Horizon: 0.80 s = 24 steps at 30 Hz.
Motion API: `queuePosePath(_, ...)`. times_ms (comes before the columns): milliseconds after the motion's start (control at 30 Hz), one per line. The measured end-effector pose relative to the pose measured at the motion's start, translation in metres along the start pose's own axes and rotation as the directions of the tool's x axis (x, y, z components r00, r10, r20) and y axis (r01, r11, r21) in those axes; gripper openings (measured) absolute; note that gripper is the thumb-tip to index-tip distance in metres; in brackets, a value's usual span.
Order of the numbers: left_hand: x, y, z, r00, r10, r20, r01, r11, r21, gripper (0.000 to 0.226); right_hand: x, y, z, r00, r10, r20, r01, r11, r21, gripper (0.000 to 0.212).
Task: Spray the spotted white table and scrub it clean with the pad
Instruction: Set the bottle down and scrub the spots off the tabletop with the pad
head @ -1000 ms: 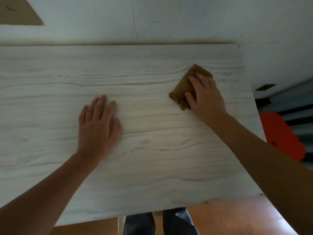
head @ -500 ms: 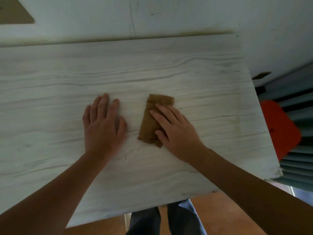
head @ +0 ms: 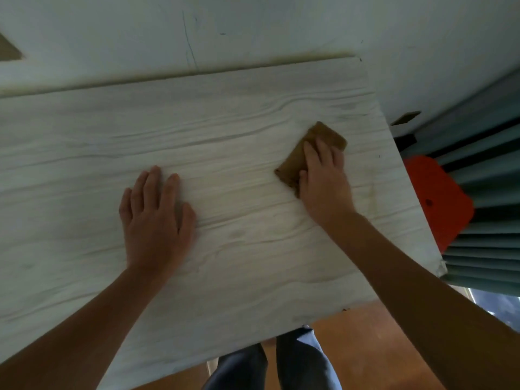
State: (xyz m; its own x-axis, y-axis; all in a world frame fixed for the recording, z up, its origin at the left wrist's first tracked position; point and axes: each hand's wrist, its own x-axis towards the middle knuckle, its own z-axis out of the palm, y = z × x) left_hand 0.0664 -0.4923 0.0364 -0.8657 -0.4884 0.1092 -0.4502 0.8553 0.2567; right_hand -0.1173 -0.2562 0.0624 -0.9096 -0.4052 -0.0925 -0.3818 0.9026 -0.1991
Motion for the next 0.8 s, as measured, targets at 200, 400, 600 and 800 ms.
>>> queuePosePath(200,0.000,0.002,0.001,1.000,-0.005,0.001,0.005,1.000,0.002,0.061,-0.050,-0.082,0.039,0.828,-0.550,0.108,0.544,0.835,0.076,0.065)
queuePosePath(400,0.001,0.000,0.002,1.000,0.003,-0.009,-0.003,1.000,0.012,0.060,-0.026,-0.033,0.024,0.790,-0.609,0.078,0.606,0.793,0.060,0.057)
queuePosePath(600,0.000,-0.002,0.002,1.000,-0.001,-0.029,0.001,1.000,0.003,0.060,0.013,0.090,-0.017,0.980,-0.198,0.013,0.198,0.980,0.023,0.055)
queuePosePath(800,0.000,0.002,0.002,1.000,-0.012,-0.028,0.012,1.000,0.004,0.060,-0.014,0.112,-0.023,0.999,-0.045,0.013,0.045,0.999,0.023,0.057)
